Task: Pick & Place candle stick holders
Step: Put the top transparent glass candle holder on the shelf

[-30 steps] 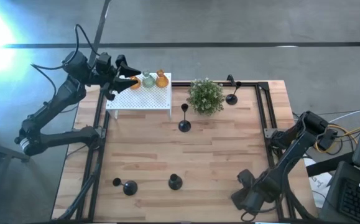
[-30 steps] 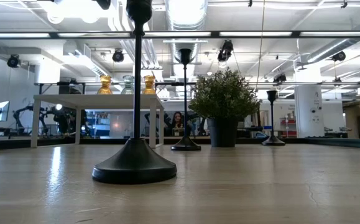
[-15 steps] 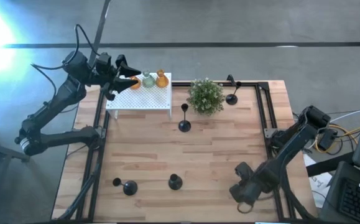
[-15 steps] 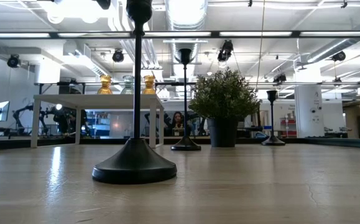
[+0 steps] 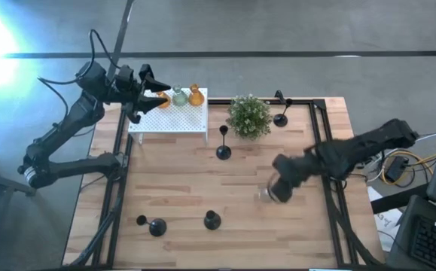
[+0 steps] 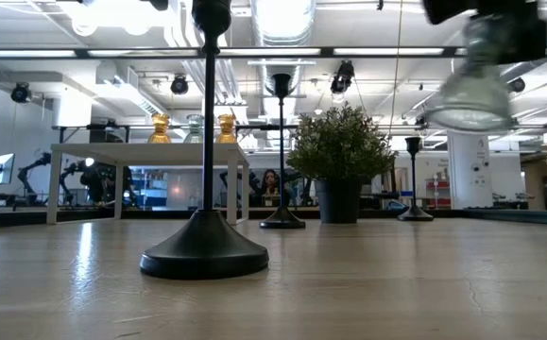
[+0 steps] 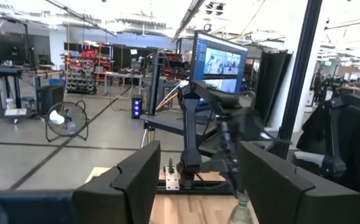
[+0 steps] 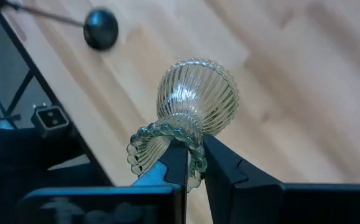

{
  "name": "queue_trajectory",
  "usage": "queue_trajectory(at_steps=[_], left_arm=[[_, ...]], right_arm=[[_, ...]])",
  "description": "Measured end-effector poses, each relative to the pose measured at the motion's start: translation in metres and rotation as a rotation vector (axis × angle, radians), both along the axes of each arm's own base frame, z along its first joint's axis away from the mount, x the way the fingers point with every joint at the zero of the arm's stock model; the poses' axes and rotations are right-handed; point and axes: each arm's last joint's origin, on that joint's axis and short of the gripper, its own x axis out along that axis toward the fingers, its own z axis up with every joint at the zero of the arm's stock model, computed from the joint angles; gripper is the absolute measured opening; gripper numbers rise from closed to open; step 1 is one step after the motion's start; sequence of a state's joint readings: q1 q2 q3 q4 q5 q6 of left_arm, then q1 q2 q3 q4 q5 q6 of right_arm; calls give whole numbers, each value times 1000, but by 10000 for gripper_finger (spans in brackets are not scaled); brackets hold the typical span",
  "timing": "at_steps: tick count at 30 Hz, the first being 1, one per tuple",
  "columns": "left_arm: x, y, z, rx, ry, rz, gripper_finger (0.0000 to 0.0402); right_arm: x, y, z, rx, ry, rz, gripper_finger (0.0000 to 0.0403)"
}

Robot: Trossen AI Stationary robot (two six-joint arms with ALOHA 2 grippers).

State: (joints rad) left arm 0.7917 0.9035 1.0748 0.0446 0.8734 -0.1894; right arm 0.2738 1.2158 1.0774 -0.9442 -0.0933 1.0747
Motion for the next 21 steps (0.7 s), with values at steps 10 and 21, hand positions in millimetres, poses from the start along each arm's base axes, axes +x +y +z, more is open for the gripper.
queue_trajectory(at_steps=[10, 21], left_arm=[[22, 1, -15, -7, 83, -72, 218], [65, -2, -34, -58, 168, -210, 218]], right_arm=[[18, -64, 34, -120, -126, 75, 21], [64, -77, 71, -174, -100, 237, 21]])
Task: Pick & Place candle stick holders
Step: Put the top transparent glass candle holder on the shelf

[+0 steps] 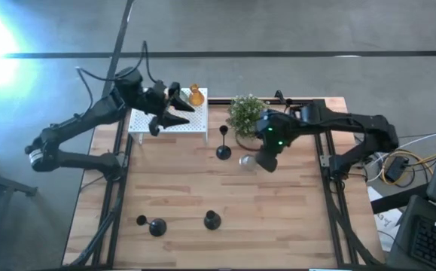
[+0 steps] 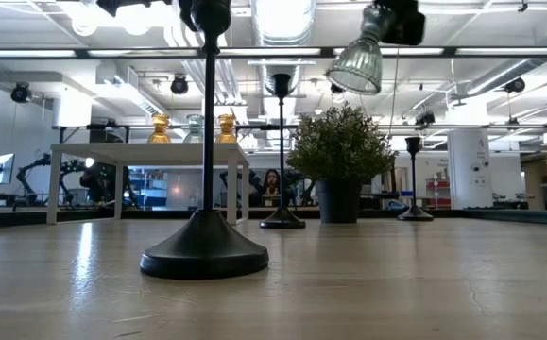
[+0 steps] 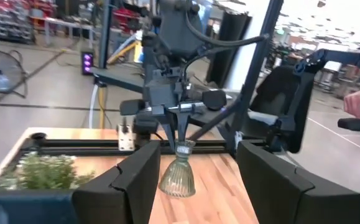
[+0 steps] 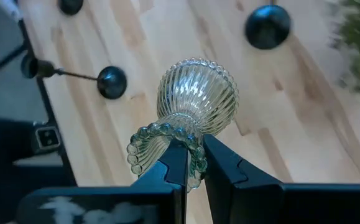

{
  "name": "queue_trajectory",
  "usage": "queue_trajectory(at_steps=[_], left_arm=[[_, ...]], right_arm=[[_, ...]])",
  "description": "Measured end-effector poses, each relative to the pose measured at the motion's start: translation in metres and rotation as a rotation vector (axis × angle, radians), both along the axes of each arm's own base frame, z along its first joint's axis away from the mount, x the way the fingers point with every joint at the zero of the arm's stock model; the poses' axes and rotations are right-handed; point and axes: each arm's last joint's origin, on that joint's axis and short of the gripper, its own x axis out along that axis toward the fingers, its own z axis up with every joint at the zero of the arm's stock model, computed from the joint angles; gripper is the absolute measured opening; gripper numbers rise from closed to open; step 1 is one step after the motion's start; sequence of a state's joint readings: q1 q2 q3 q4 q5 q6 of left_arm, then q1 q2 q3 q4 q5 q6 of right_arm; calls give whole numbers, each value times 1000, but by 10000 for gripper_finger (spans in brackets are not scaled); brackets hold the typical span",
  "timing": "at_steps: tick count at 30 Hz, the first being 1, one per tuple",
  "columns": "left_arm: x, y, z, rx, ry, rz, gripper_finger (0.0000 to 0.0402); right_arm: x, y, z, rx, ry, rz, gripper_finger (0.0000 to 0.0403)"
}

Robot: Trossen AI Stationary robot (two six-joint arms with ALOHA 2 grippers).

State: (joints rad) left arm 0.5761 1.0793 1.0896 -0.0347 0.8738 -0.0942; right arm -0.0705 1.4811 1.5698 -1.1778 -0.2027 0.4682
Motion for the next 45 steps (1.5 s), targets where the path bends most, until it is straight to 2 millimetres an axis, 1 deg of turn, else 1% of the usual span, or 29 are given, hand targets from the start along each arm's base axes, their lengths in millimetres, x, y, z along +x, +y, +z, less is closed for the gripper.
queue_trajectory(at_steps=[6, 9, 13, 19, 23, 27, 33, 45], left_arm=[[20, -7, -3, 24, 44, -60, 218], [29, -14, -9, 27, 104, -88, 218], [40, -24, -18, 48, 179, -115, 218], [59, -35, -31, 75, 232, -101, 218], [73, -36, -39, 78, 272, -79, 218], [87, -36, -38, 84, 278, -75, 218], [108, -37, -41, 75, 297, -118, 218], [132, -37, -58, 69, 338, -162, 218]], right_arm=[[37, -3, 6, 7, -1, 113, 21], [50, -6, 11, 3, -17, 150, 21], [62, -13, 18, -14, -37, 177, 21], [75, -24, 26, -38, -81, 187, 21], [78, -28, 27, -38, -90, 186, 21], [78, -29, 27, -41, -91, 189, 21], [78, -29, 26, -36, -96, 210, 21], [76, -28, 28, -28, -119, 259, 20]])
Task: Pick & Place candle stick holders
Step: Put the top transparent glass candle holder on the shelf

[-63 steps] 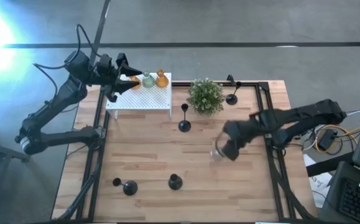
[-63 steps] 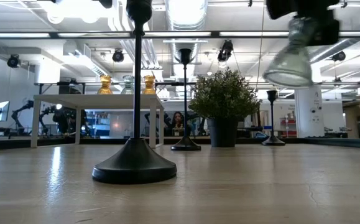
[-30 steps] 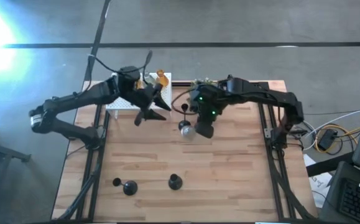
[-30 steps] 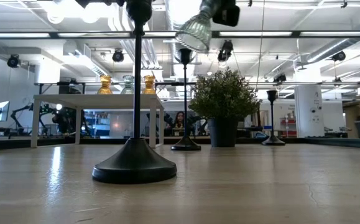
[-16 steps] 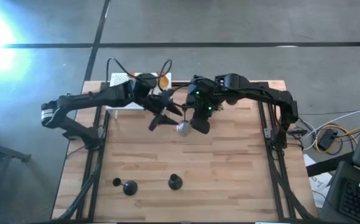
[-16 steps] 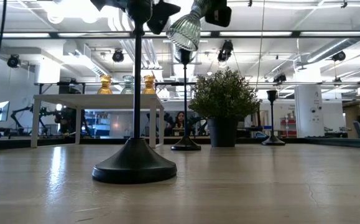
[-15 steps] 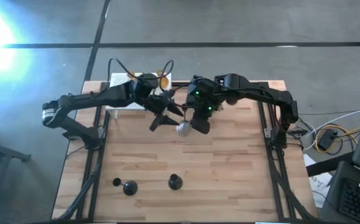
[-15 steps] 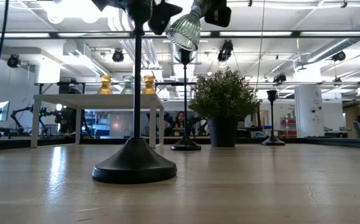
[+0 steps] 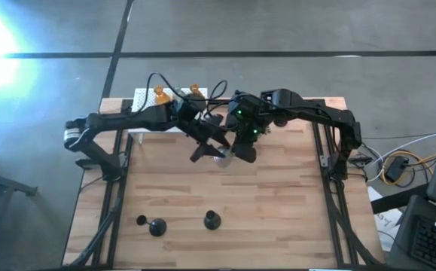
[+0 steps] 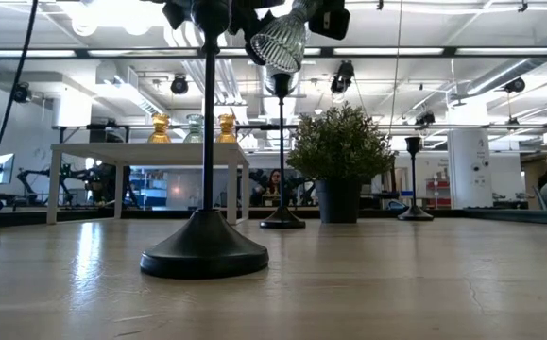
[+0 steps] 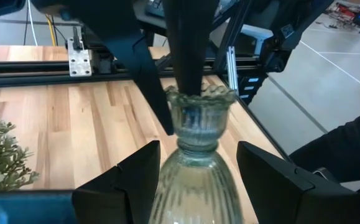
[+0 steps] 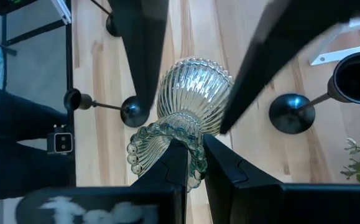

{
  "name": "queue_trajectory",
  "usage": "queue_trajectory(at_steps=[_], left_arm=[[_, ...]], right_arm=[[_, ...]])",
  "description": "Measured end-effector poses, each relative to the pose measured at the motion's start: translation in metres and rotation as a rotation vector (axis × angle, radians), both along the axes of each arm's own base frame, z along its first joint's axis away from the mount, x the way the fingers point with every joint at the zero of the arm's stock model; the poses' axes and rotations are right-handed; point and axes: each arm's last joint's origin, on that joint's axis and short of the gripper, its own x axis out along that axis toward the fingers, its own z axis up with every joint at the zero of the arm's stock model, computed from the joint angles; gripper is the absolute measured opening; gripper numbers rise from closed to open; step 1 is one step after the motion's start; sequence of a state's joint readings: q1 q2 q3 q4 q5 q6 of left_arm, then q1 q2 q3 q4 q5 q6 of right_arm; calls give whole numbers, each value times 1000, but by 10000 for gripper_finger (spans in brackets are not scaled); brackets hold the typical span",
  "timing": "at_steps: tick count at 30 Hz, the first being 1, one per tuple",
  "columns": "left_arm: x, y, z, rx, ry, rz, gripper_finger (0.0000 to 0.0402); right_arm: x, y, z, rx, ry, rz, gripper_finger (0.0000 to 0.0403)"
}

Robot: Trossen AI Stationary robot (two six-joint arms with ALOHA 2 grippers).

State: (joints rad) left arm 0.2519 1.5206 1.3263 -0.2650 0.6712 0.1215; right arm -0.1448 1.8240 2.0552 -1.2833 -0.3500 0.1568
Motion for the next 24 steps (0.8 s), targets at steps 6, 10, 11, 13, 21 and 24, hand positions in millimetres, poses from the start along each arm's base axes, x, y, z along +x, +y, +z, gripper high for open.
queue_trajectory(at_steps=[6, 10, 11, 13, 21, 24], left_arm=[[8, 2, -2, 11, -16, -4, 218], [13, 3, -1, 0, -12, -7, 218], [13, 3, -1, -6, -12, -9, 218], [14, 2, -1, -28, -9, -23, 218], [14, 0, -3, -63, 5, -49, 218], [15, 0, -8, -73, 23, -55, 218]], right_arm=[[0, 1, 0, 16, -5, 15, 20], [0, 1, 1, 12, -11, 27, 20], [0, 1, 1, 10, -13, 29, 20], [0, 1, 1, 8, -20, 31, 20], [4, 0, 1, -3, -53, 43, 20], [5, 0, 2, 1, -70, 46, 20]])
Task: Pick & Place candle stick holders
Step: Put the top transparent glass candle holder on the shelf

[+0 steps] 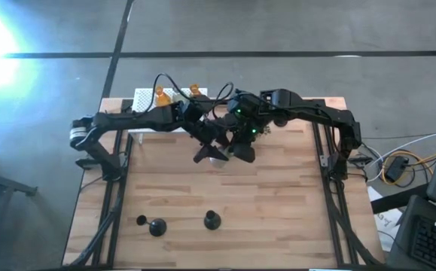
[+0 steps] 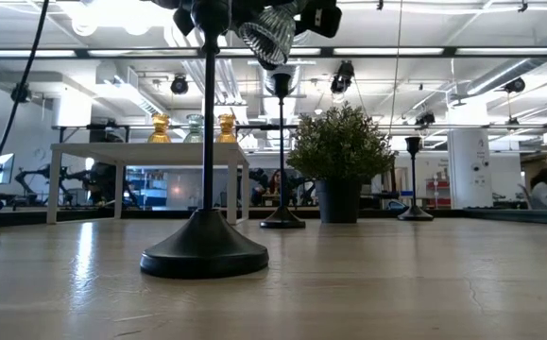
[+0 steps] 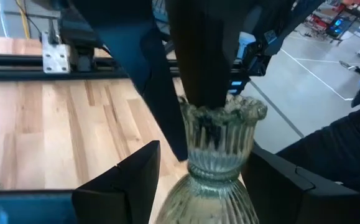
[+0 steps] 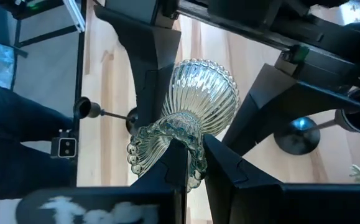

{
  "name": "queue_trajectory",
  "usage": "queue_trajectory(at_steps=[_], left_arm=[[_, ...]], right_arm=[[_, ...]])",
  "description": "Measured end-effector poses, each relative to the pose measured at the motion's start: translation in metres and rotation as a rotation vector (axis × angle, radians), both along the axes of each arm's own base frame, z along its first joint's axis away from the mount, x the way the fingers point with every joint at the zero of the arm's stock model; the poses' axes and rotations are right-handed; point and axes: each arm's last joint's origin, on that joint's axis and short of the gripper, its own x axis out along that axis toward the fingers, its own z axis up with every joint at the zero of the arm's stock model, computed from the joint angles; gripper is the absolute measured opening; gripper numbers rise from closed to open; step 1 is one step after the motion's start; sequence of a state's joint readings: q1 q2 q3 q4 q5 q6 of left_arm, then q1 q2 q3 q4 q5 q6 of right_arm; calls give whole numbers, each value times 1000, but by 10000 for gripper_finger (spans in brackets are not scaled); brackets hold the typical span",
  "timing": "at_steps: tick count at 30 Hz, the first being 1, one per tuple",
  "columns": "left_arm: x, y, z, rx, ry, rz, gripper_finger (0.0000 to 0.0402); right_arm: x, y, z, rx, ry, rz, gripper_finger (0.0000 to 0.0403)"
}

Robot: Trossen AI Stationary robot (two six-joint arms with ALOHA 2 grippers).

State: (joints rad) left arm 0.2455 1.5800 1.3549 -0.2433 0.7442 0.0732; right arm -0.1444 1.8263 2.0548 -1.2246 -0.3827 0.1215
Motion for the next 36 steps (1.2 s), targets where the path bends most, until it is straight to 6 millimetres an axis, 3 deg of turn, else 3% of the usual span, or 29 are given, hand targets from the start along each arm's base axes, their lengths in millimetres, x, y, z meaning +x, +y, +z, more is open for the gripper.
queue_trajectory(at_steps=[9, 15, 26, 29, 36], left_arm=[[0, 0, 0, 35, -20, -14, 210], [1, 0, -1, 44, -24, -17, 137], [1, 0, 0, 58, -37, -23, 135], [1, 0, 0, 65, -44, -28, 135], [1, 0, 0, 68, -46, -26, 125]], right_arm=[[0, 0, 0, 8, -2, 0, 20], [0, 0, 0, 5, 2, -4, 19], [0, 0, 0, 16, 4, -13, 19], [0, -1, 0, 40, 11, -37, 47], [-5, -3, 8, 56, 9, -46, 161]])
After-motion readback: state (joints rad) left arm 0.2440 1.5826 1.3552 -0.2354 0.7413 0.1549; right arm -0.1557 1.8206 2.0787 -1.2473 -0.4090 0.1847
